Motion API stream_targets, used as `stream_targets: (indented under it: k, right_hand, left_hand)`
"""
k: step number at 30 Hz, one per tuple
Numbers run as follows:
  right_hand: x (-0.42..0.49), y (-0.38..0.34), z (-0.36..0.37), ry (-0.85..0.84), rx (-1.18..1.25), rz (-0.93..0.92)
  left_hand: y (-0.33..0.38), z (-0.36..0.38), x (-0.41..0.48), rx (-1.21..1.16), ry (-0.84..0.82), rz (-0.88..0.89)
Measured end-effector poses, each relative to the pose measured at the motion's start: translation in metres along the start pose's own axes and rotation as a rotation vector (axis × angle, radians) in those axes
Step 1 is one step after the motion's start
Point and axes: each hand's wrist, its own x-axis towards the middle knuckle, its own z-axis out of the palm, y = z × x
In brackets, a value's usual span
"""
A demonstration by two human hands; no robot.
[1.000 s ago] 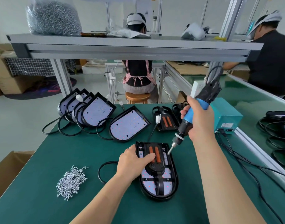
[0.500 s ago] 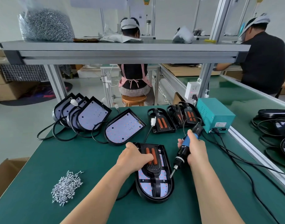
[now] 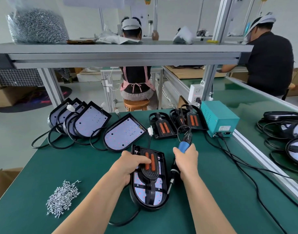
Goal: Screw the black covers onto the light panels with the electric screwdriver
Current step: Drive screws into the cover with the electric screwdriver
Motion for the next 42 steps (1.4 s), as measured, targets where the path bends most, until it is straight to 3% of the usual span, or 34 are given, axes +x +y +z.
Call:
stream_targets:
  k: [9,12,15,19,26,32,42]
  right_hand:
    - [-0.018,0.009,-0.008,0.074,-0.355,-0.233]
    - [-0.027,0.004,-0.008,0.148,-0.370,-0.448]
    - [-0.044,-0.002,0.005,0.008,-0.320,-0.555]
    - [-0.056,0.001,0.024,-0.289,-0.386,-0.291]
    - [-0.057,-0.001,0.016,-0.477,0.239,0.098]
    - [-0.057,-0.004,-0.012,-0.632,0.549,0.137]
    - [-0.054,-0.025,-0.063,-0.541,0.755,0.114]
  left_hand:
    - [0.013,-0.004,0.004,0.014,-0.041,0.079]
    - [0.009,-0.013,0.011,-0.039,-0.061,0.074]
    - [0.003,-0.019,0.008,-0.145,-0.096,0.029]
    - [-0.002,-0.023,0.010,-0.216,-0.202,0.041]
    - [-0.005,-0.017,0.003,-0.312,-0.263,0.036]
    - [0.010,-0.004,-0.010,-0.240,-0.267,0.110]
    - [0.037,0.017,-0.016,-0.131,-0.705,0.266]
